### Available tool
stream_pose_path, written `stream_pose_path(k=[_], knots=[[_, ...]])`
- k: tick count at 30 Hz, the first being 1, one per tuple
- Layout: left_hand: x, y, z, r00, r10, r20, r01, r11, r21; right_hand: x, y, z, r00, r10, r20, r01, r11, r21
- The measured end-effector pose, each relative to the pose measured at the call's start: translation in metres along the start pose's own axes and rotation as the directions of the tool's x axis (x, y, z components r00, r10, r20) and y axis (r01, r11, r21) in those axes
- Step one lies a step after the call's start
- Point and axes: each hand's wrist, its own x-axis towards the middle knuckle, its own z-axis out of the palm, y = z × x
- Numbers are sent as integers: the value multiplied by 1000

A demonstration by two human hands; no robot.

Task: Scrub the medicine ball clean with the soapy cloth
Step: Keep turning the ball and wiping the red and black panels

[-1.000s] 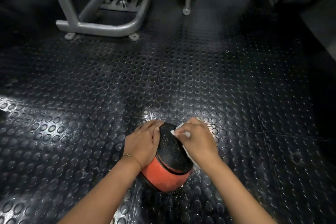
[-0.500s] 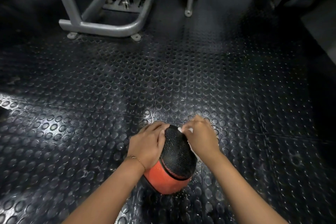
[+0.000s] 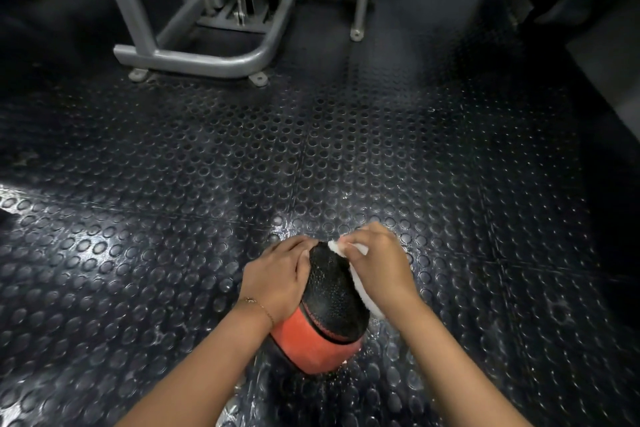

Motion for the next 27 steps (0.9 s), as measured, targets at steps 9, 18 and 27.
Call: stream_pose_path(k=[9,18,27], knots=[[-1,5,3,1000,11,21,-12,1000,26,-12,20,11,998,45,47,-52,984,169],[-3,-9,10,999,10,-49,-10,1000,-4,9,51,-3,994,109,16,-111,986,124],[4,-4,5,1000,8,-1,-8,1000,18,35,88,-17,987,159,-28,-161,981,-108]])
